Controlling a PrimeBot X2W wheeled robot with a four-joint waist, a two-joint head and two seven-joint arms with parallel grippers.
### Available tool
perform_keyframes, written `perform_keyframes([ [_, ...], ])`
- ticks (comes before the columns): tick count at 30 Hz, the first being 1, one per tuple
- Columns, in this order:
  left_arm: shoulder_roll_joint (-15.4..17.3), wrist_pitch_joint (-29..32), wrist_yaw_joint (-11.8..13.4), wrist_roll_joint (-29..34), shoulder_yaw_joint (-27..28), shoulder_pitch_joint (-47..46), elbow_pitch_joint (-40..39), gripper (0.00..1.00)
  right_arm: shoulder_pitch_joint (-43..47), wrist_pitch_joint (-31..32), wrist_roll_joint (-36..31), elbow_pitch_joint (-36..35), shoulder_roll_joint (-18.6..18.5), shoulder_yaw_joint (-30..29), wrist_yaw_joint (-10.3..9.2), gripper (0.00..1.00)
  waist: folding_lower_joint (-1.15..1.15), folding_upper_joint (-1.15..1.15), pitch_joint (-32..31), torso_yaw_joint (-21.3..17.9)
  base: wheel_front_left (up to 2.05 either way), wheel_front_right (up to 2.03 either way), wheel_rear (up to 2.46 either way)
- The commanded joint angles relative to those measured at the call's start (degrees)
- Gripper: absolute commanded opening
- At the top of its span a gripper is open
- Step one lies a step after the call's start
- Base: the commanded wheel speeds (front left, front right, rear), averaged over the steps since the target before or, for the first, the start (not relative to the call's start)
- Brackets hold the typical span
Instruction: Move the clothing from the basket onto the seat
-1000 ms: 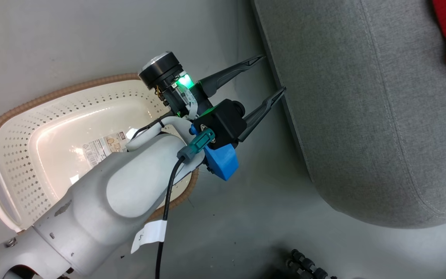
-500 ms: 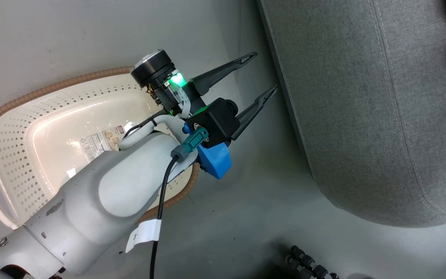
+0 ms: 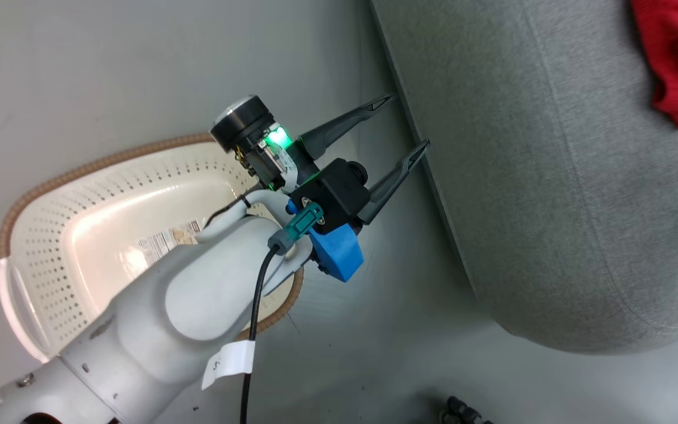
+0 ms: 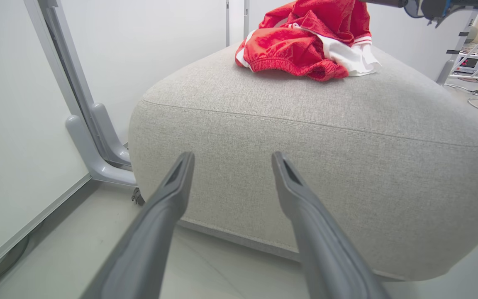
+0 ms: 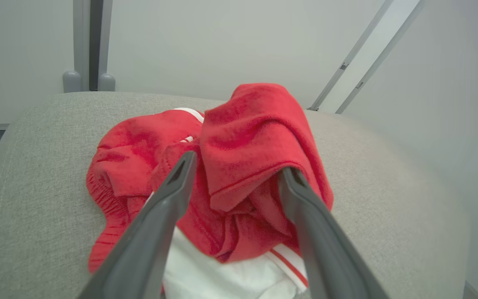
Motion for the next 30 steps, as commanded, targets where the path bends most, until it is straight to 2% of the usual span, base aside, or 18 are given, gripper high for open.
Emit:
perform_keyframes([
  [1,-0.6,-0.3,0.3,-0.4,0.4,0.9,0.1,1.00,2.1,0.0,-0.5,-1.1,-0.1,-0.4,0.00,1.00,0.00,0.00,-2.7,0.3,0.00,0.00,0.00],
  [9,-2.7,-0.4,1.6,-1.5,6.6,7.2,-2.5,1.00,8.0,0.0,-1.7,-8.8,-0.7,0.7,0.00,1.00,0.00,0.00,-12.0,2.1,0.00,0.00,0.00],
  [15,-4.1,-0.4,2.7,-0.8,14.5,12.6,-5.0,1.00,10.2,0.0,-1.5,-13.8,-0.7,5.7,0.01,1.00,0.00,0.00,-18.1,5.8,0.00,0.00,0.00],
  [25,-6.0,-0.4,4.3,1.5,30.1,21.2,-7.5,1.00,11.8,0.0,-0.4,-15.6,2.1,16.8,0.01,1.00,0.00,0.00,-25.1,13.2,0.00,0.00,0.00],
  [30,-6.6,-0.4,4.4,3.3,36.9,25.0,-7.8,1.00,13.3,0.0,0.1,-15.1,3.9,20.5,0.01,1.00,0.00,0.00,-28.0,16.6,0.00,0.00,0.00],
])
